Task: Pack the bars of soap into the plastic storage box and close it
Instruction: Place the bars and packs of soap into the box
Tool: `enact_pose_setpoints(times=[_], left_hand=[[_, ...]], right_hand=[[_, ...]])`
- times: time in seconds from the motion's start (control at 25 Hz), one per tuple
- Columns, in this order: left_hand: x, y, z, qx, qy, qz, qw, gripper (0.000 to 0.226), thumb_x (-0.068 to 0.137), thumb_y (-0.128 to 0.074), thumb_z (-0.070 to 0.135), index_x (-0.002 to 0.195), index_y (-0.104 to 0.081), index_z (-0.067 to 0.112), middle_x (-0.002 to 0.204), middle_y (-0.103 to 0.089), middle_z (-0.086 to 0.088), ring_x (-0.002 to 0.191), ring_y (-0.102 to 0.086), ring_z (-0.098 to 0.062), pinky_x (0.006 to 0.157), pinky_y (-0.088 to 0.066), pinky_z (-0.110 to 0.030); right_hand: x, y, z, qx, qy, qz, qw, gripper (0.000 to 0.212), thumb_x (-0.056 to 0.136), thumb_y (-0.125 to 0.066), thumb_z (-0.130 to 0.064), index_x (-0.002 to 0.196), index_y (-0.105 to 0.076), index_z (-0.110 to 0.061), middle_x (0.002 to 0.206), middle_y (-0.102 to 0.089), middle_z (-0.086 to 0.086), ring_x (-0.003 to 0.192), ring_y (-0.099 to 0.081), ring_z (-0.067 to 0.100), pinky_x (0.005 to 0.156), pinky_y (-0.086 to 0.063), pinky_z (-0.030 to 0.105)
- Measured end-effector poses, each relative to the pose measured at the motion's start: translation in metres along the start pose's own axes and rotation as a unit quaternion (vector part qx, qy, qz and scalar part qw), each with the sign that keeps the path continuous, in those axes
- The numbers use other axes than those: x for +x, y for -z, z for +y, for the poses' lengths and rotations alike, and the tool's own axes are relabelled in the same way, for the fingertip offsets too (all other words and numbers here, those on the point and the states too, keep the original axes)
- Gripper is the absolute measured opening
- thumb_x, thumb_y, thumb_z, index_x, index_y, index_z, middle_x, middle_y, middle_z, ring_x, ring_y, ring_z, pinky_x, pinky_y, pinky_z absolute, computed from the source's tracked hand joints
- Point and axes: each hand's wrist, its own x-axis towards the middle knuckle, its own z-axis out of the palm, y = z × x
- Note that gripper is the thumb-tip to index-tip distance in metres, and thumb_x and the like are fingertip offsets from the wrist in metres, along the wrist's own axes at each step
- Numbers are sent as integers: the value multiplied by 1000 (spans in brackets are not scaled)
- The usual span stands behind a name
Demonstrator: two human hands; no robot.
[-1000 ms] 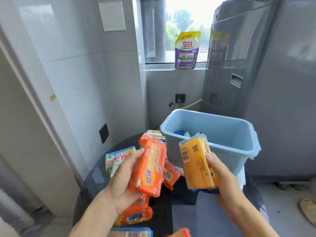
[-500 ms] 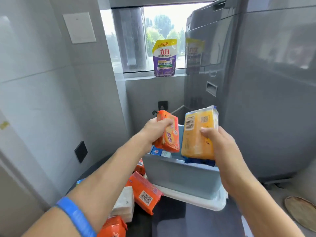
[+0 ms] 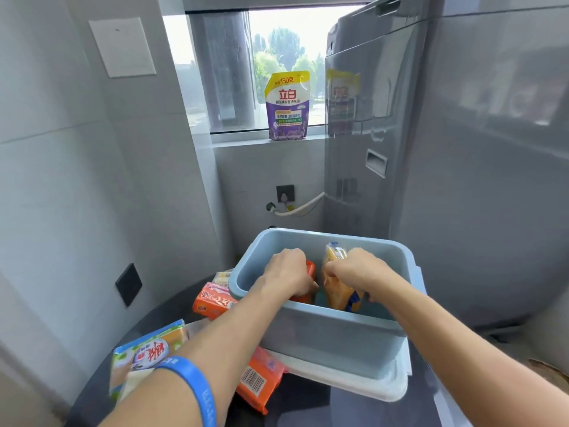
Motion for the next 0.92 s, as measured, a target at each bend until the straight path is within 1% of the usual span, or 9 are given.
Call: enact_pose_setpoints(times=[0.12, 0.24, 0.32, 0.4, 0.48, 0.6, 0.72, 0.84, 0.92], left_hand=[[-2, 0, -2, 14, 7, -18, 1000, 28, 78, -77, 28, 85, -55, 13, 92, -63, -7, 79, -56, -25, 58, -41, -31], [-2, -1, -4, 27, -1, -50, 998, 25, 79, -77, 26, 91, -59, 13, 87, -59, -5, 78, -55, -24, 50, -38, -29], [-4, -2, -6, 23, -9, -64, 998, 25, 78, -78, 27, 90, -60, 14, 81, -58, -3, 71, -55, -20, 47, -36, -28], [-7, -3, -7, 16, -20, -69, 997, 24, 77, -78, 24, 88, -59, 15, 77, -57, -2, 65, -53, -17, 47, -37, -28], [-10, -3, -9, 21, -30, -66, 997, 16, 79, -73, 16, 86, -59, 15, 76, -57, -2, 62, -52, -16, 47, -36, -28], [-12, -1, -10, 26, -31, -67, 997, 8, 80, -63, 8, 85, -58, 13, 76, -54, -4, 63, -50, -19, 52, -39, -31], [-13, 1, -10, 32, -36, -81, 995, 11, 77, -61, 5, 86, -61, 11, 75, -56, -5, 61, -51, -19, 50, -39, -29], [-12, 3, -12, 39, -42, -97, 994, 13, 77, -59, 7, 89, -64, 11, 75, -60, -5, 59, -52, -18, 47, -37, -27], [-10, 2, -13, 41, -43, -115, 992, 12, 78, -58, 8, 88, -63, 11, 76, -61, -5, 59, -52, -19, 51, -39, -28]], right_hand=[[2, -9, 1, 18, -8, -29, 999, 22, 73, -57, -37, 76, -53, -16, 74, -58, 5, 73, -61, 26, 55, -44, 28], [-1, -12, 0, 20, -6, -43, 999, 24, 73, -64, -36, 76, -56, -14, 71, -60, 6, 73, -62, 27, 56, -47, 28], [-3, -14, 0, 27, -5, -52, 998, 26, 68, -68, -34, 76, -59, -11, 73, -65, 9, 75, -68, 29, 62, -58, 33], [-7, -17, -1, 41, -9, -73, 996, 29, 66, -71, -31, 80, -61, -8, 78, -70, 13, 77, -72, 32, 69, -62, 40], [-9, -20, -2, 17, -3, -90, 996, 30, 67, -73, -31, 82, -60, -9, 81, -69, 13, 71, -70, 29, 66, -59, 36], [-12, -24, -4, -15, 6, -96, 995, 37, 67, -79, -35, 84, -57, -10, 75, -62, 8, 60, -62, 23, 51, -51, 27], [-11, -26, -2, -35, 21, -133, 990, 60, 67, -81, -38, 113, -52, -14, 98, -66, 8, 77, -68, 24, 64, -57, 32], [-7, -27, 0, -102, 52, -157, 981, 49, 78, -71, -34, 122, -54, -18, 114, -66, 7, 94, -66, 22, 77, -56, 32], [-5, -28, 0, -176, 72, -157, 969, 43, 84, -64, -31, 124, -53, -17, 123, -63, 5, 103, -61, 24, 84, -50, 31]])
